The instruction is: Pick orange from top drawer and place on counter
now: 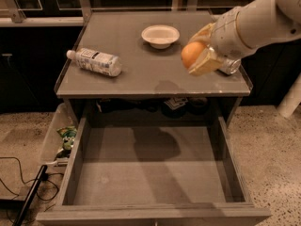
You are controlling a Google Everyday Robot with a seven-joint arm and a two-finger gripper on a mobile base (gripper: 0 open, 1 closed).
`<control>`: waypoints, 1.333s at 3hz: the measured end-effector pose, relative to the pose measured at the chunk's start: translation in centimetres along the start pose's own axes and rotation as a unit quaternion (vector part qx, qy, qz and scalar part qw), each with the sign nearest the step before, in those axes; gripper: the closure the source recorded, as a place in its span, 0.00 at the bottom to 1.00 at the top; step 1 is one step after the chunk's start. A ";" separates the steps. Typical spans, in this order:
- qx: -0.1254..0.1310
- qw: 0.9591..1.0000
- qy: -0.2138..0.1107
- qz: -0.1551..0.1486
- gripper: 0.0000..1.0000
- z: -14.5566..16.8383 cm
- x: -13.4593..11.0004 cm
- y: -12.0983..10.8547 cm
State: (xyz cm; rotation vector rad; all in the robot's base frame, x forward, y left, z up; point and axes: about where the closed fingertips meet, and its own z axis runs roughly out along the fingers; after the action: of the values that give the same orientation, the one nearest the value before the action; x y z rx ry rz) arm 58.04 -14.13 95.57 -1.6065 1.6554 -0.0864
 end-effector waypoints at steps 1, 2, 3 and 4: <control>0.022 0.999 -0.039 -0.019 1.00 2.1 0.4 -5.2; 0.019 0.997 -0.070 -0.020 1.00 5.7 1.1 -8.4; 0.009 0.996 -0.089 -0.004 1.00 8.7 2.3 -9.4; -0.014 0.996 -0.084 0.018 1.00 11.0 3.9 -8.5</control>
Offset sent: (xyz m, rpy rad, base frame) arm 0.1603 0.0047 -0.0054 0.1525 -0.0861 0.1292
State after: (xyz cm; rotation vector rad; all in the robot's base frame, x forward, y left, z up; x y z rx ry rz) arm 71.80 -13.93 91.04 -1.5595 1.5601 0.0875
